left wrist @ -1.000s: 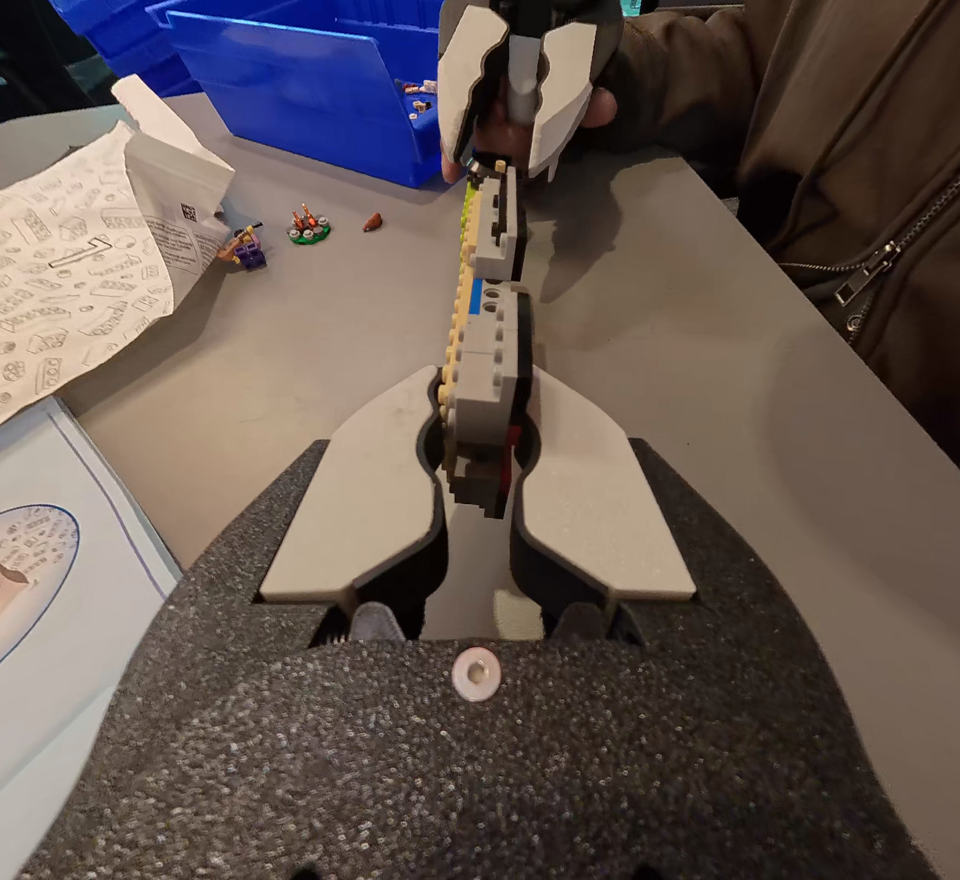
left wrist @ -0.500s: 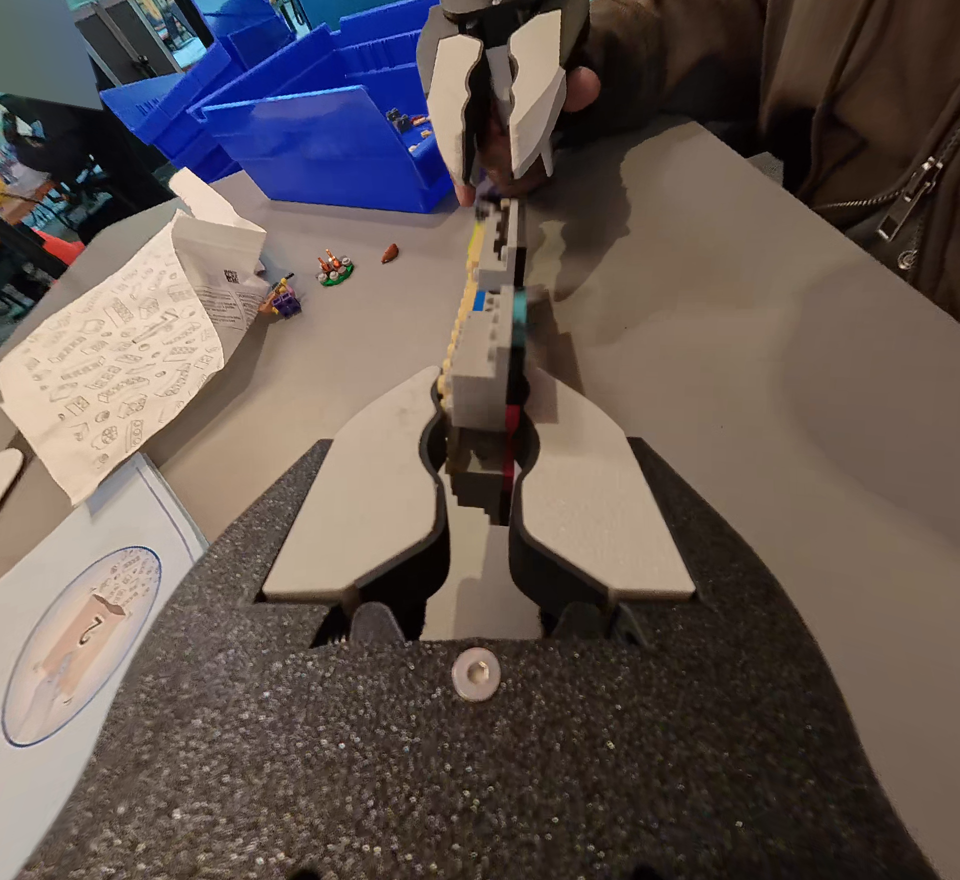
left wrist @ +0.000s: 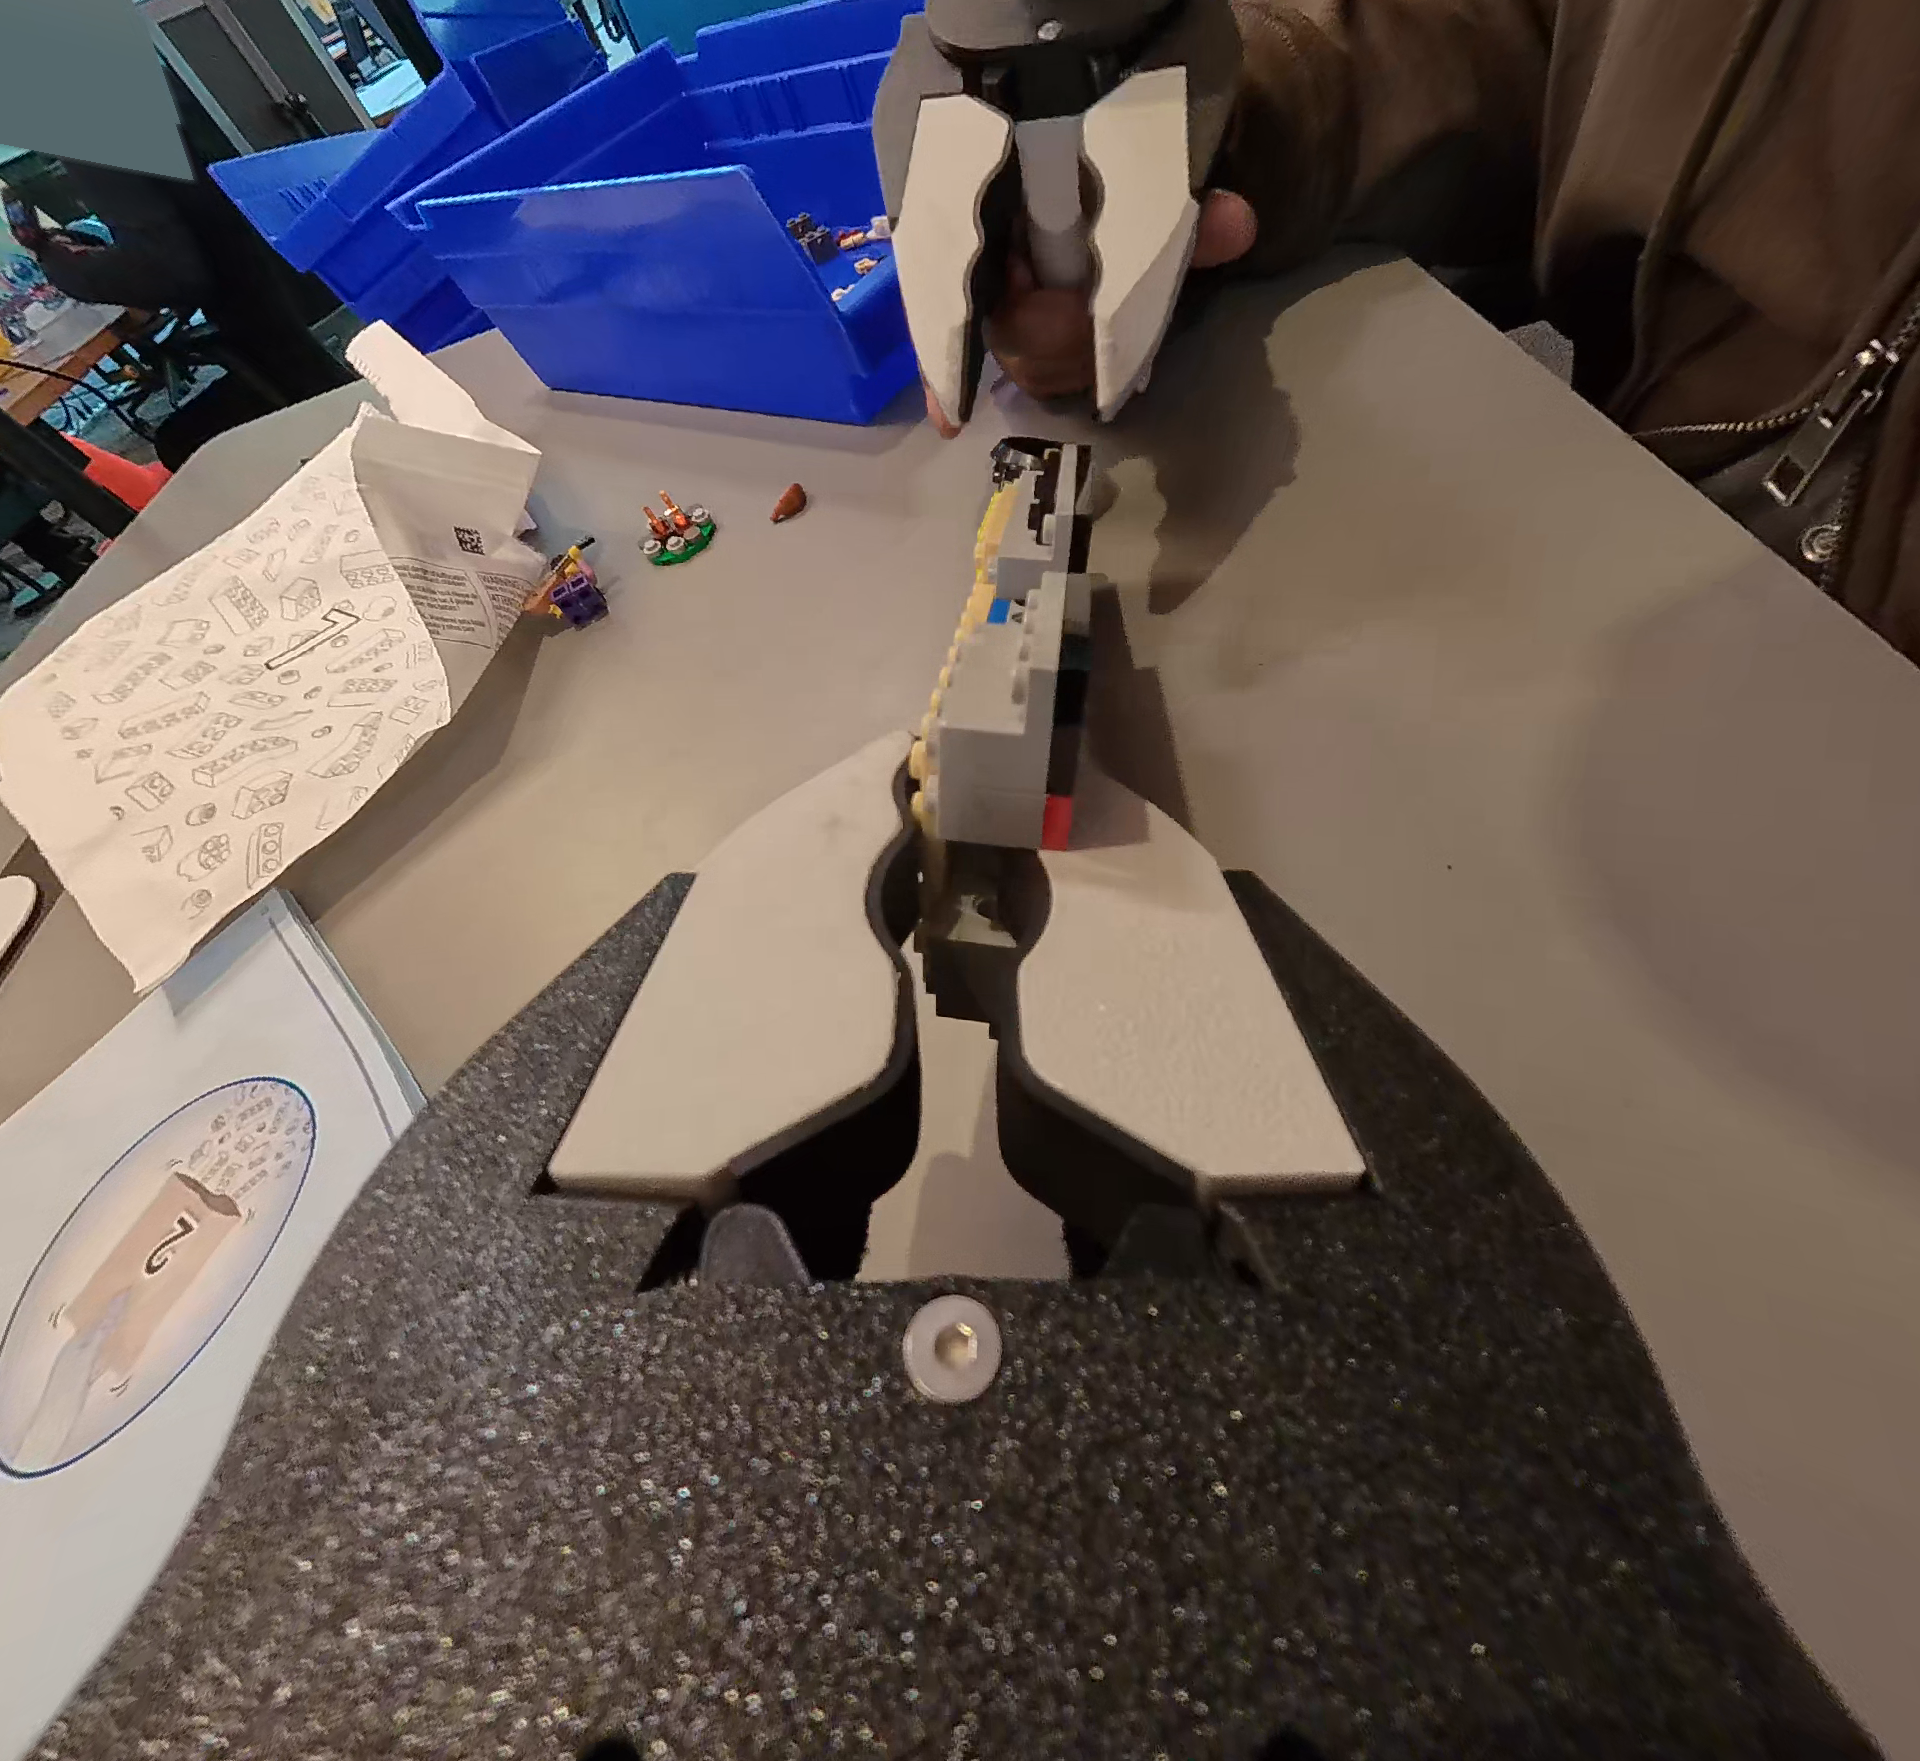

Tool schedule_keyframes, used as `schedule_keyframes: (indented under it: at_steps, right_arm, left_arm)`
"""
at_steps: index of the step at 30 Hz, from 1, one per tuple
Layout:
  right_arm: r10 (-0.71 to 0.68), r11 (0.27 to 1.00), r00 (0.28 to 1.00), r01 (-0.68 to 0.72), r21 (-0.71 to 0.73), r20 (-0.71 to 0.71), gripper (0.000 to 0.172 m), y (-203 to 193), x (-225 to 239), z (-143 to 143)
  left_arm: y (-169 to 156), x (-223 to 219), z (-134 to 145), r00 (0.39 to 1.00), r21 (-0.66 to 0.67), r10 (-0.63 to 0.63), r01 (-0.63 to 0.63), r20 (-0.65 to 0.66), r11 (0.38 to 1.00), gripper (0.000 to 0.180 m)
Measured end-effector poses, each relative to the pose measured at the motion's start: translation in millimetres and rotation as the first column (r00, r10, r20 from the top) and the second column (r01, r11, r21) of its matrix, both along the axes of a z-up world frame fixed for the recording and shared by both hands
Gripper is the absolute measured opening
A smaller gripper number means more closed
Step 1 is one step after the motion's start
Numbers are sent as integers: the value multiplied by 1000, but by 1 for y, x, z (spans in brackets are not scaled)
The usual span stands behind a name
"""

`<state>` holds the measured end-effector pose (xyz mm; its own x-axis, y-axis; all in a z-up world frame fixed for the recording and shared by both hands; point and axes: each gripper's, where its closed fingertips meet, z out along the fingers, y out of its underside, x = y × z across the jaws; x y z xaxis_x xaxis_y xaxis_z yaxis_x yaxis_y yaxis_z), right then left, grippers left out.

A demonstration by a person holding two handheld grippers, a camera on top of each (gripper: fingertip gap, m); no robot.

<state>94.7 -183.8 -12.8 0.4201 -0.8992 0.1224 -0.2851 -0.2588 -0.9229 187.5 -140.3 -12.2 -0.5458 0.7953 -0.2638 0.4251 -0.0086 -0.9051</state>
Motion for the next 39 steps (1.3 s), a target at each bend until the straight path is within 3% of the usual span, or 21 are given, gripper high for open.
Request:
schedule_keyframes:
  at_steps: [11,15,18,30,32,34,39]
  right_arm:
    - [-38,971,997,52,-232,63,44,17,24,-8]
    - [-84,935,992,111,-338,95,26,18,34,-11]
    - [-109,904,985,153,-399,130,26,14,35,-10]
    - [-44,890,965,156,-428,259,26,19,28,5]
    - [-41,888,964,154,-433,261,26,18,28,5]
    - [-46,883,965,160,-441,257,26,16,29,3]
    - [-80,850,962,202,-487,260,27,9,31,0]
  left_arm:
    - [-2,-7,3,999,-7,27,-26,35,1000,9]
    - [-1,-10,5,997,-44,30,-27,69,999,9]
    - [-4,-9,7,995,-58,58,-54,82,997,9]
    - [-3,-11,21,994,-155,82,-70,71,986,28]
    - [-2,-12,20,994,-156,74,-61,83,986,25]
    - [1,-16,16,992,-147,55,-38,114,988,10]
    - [-8,-11,15,987,-48,129,-125,93,991,8]
